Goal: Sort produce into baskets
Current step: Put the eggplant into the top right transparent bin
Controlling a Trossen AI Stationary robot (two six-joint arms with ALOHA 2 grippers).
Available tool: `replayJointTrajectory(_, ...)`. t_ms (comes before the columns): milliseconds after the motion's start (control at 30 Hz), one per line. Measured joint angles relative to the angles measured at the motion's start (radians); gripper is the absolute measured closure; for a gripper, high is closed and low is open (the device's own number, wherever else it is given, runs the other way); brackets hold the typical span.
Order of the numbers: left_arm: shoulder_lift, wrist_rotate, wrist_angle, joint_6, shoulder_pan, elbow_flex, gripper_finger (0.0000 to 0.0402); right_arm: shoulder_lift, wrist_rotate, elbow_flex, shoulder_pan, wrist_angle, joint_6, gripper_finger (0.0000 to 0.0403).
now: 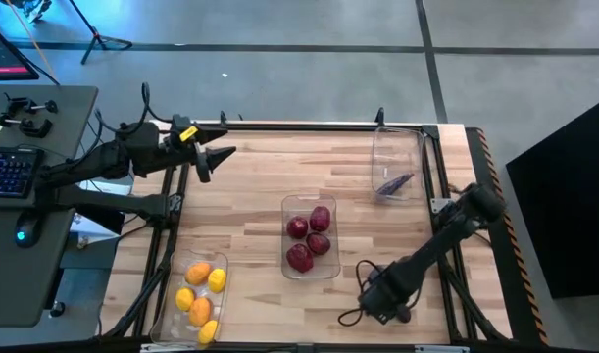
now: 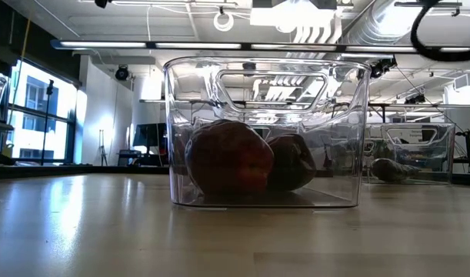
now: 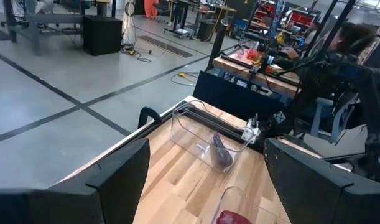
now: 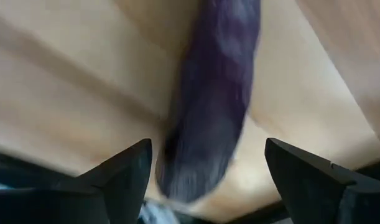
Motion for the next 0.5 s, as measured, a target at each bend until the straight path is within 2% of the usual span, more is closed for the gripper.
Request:
replayJointTrajectory(200, 0.001, -0.003, 0.004, -0.028, 0.0, 0.0, 0.0101, 0.082, 0.002, 0.001, 0.006, 0.012, -0.044, 0.0099)
replayJointTrajectory(300, 0.001, -0.007, 0.009, -0.047, 0.0, 0.0, 0.0101, 0.089, 0.016, 0.003, 0.015, 0.028, -0.06, 0.0118)
replayJointTrajectory(400, 0.001, -0.007, 0.01, -0.083, 0.0, 0.0, 0.0101, 0.078, 0.046, 0.003, 0.023, 0.027, -0.098, 0.0175)
replayJointTrajectory(500, 0.001, -0.007, 0.015, -0.104, 0.0, 0.0, 0.0101, 0.049, 0.071, -0.002, 0.025, -0.033, -0.146, 0.0265)
